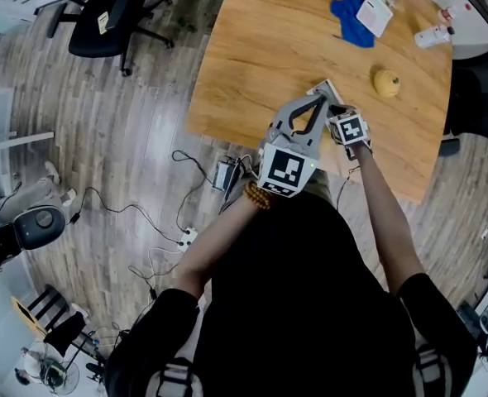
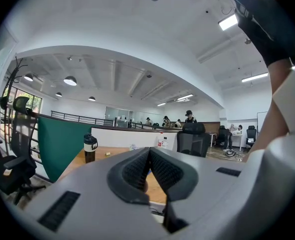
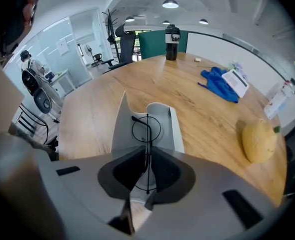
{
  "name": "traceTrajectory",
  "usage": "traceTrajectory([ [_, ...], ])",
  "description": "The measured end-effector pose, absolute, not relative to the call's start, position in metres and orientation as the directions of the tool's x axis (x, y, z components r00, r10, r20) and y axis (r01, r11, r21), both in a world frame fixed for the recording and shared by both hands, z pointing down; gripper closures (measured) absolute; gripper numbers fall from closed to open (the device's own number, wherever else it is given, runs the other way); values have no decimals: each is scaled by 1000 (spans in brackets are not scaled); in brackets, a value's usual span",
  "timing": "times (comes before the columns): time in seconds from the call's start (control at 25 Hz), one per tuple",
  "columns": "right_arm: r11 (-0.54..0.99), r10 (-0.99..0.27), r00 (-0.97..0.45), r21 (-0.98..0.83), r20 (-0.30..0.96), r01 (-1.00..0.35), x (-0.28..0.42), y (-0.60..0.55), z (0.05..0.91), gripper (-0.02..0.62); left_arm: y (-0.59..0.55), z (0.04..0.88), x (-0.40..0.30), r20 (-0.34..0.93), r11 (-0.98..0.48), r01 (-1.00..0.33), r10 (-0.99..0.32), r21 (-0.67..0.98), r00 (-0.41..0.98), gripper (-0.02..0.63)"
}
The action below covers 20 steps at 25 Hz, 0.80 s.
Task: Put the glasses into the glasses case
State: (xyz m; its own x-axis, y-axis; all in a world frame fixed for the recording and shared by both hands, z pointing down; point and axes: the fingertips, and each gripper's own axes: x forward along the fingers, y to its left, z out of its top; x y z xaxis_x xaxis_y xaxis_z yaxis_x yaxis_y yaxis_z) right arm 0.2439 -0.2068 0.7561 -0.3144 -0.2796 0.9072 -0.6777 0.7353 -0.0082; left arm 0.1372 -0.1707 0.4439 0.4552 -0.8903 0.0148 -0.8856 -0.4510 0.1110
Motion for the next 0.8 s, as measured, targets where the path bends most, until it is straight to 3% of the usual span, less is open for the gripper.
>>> traceTrajectory([
  [0.08, 739, -277, -327, -17, 903, -673, 242, -204, 755, 549, -173, 444, 137, 16, -450, -887, -891, 107, 454, 584],
  [0.28, 730, -363, -407, -16, 838, -684, 235, -212, 733, 409, -177, 443, 143, 17, -464, -880, -884, 100, 467, 584],
  [0.52, 739, -383, -352, 55, 854, -671, 242, -220, 748, 300, -179, 444, 147, 24, -476, -874, -877, 94, 480, 584],
  [0.8, 747, -383, -344, 69, 857, -661, 252, -218, 760, 322, -183, 445, 137, 29, -451, -889, -891, 77, 454, 584],
])
